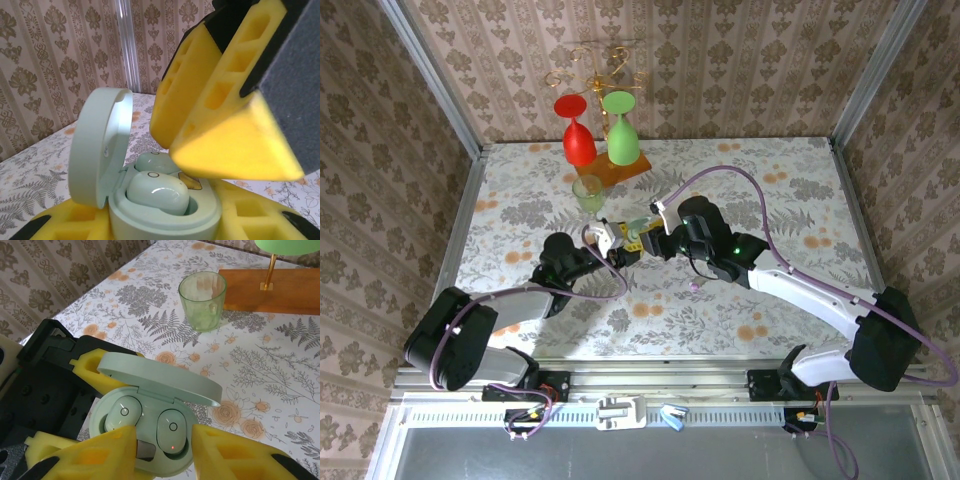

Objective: Insert the wireless bluetooth earbuds into the charging case

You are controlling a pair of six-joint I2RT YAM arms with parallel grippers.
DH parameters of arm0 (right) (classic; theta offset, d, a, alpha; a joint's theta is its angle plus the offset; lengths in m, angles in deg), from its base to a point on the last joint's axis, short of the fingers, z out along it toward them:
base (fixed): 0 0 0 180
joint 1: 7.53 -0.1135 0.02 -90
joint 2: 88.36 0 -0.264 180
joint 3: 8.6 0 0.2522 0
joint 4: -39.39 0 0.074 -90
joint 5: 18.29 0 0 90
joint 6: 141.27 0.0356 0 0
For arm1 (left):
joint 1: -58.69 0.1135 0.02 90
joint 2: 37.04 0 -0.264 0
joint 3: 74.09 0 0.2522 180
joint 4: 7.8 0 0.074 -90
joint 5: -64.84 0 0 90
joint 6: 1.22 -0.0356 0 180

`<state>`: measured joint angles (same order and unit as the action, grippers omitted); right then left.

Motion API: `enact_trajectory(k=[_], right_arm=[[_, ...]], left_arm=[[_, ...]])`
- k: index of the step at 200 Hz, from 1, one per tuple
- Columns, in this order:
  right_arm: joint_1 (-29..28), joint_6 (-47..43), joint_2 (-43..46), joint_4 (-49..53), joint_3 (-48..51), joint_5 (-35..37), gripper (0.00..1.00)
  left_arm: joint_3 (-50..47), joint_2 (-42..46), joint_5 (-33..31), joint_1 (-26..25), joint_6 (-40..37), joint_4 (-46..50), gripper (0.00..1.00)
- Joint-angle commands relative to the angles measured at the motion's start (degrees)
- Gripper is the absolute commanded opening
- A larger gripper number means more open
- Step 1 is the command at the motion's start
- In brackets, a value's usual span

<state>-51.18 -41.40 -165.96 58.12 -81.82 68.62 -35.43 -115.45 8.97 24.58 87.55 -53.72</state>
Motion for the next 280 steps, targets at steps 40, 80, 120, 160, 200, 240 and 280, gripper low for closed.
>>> enact_trajectory(k=[40,80,120,160,200,240,280], right_arm=[[-0.3,0.7,5.7,-1.0,-0.1,0.2,0.44],[1.7,6.9,8.2,-3.7,0.6,0.1,0.69],[4.9,13.4,0.9,8.1,-9.3,0.5,0.72],[6.7,14.4,-3.0,9.6,-10.2,-5.8,0.72],[7.2,15.1,1.8,6.7,-4.0,-9.0,0.73],[13.5,31.6,6.2,-12.2,6.8,-23.3,0.73],[15.9,55.8,2.5,-40.0,15.5,-37.0,0.72]], left_arm=[[1.4,-0.9,0.9,0.2,1.3,-4.0,0.16],[1.0,-1.1,2.3,0.3,0.0,-4.7,0.16],[0.1,-1.0,5.6,0.3,-1.3,-7.2,0.16],[0.5,-1.0,4.4,0.3,-0.7,-7.5,0.16],[1.3,-0.1,3.1,0.3,-0.3,-5.8,0.15],[2.0,0.8,1.3,0.2,-0.2,-5.4,0.15],[2.8,0.2,0.0,-0.9,1.4,-7.9,0.15]])
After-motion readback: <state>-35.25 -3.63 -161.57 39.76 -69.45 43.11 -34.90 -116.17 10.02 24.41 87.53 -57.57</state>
